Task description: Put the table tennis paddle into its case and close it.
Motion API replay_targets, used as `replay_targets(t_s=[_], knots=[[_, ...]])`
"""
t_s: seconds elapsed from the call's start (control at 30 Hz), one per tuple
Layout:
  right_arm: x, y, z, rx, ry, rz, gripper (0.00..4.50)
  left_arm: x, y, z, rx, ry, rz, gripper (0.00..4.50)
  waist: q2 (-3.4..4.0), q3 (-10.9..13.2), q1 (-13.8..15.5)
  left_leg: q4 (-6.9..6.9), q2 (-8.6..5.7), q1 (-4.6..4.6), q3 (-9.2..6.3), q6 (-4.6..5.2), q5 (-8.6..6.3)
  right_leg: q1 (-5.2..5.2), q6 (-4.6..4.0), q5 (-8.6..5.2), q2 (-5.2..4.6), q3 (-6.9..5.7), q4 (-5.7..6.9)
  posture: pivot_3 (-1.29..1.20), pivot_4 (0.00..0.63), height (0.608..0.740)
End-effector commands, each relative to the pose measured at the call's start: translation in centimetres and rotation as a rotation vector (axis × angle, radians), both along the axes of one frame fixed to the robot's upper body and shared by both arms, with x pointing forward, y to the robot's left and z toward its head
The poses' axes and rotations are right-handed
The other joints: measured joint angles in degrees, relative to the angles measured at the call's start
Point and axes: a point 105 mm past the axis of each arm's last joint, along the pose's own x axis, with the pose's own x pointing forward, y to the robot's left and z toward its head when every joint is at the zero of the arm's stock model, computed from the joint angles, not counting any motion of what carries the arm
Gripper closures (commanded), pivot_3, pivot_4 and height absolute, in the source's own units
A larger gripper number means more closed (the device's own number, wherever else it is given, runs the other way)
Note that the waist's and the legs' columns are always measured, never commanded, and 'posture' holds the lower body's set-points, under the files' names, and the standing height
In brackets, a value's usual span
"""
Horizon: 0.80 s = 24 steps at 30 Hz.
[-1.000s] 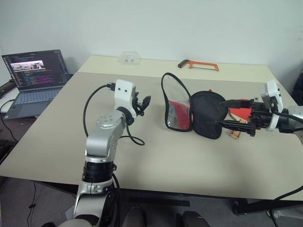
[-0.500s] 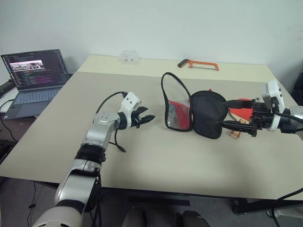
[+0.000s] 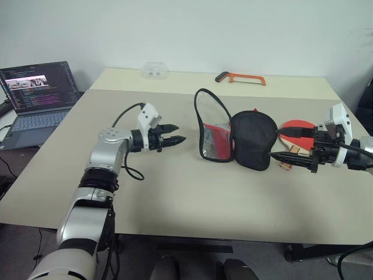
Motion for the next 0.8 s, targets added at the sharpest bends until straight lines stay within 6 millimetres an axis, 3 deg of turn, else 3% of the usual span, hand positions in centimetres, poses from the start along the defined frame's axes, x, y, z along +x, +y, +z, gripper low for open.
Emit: replay_targets(t_s=[0.03,0.3,0.43,0.8], knots=[[0.1,-0.1,1.4,-0.001,-0.069,-0.017,0.00,0.5,-1.1,2.5,-0.082,-0.065,0.007,1.77,0.00,0.00,0.21,0.02,-0.01,0.00,-0.02,0.00,0.00,0.03,0.00,0.00,-0.01,-0.03,-0.01,0.00,0.150,0.740],[0.9,0.4,0.9,-0.001,-0.068,-0.021,0.00,0.9,-5.3,2.3,-0.201,-0.023,-0.023,1.77,0.00,0.00,0.03,0.03,-0.04,0.00,-0.02,0.00,0.00,0.05,0.04,0.02,-0.02,-0.02,-0.01,0.00,0.150,0.740],[1.1,0.6,0.8,-0.001,-0.066,-0.013,0.00,2.7,-6.8,2.0,-0.172,-0.059,0.100,1.77,0.00,0.00,0.03,0.04,-0.04,0.01,-0.02,0.00,0.00,0.04,0.03,0.02,-0.01,0.01,-0.02,0.00,0.150,0.740],[1.0,0.7,0.8,-0.001,-0.064,-0.007,0.00,3.4,-9.5,-0.4,-0.086,-0.024,0.152,1.77,0.00,0.00,0.02,0.04,-0.07,0.00,0.00,0.00,0.00,0.05,0.04,0.02,-0.01,0.04,-0.03,0.00,0.150,0.740]])
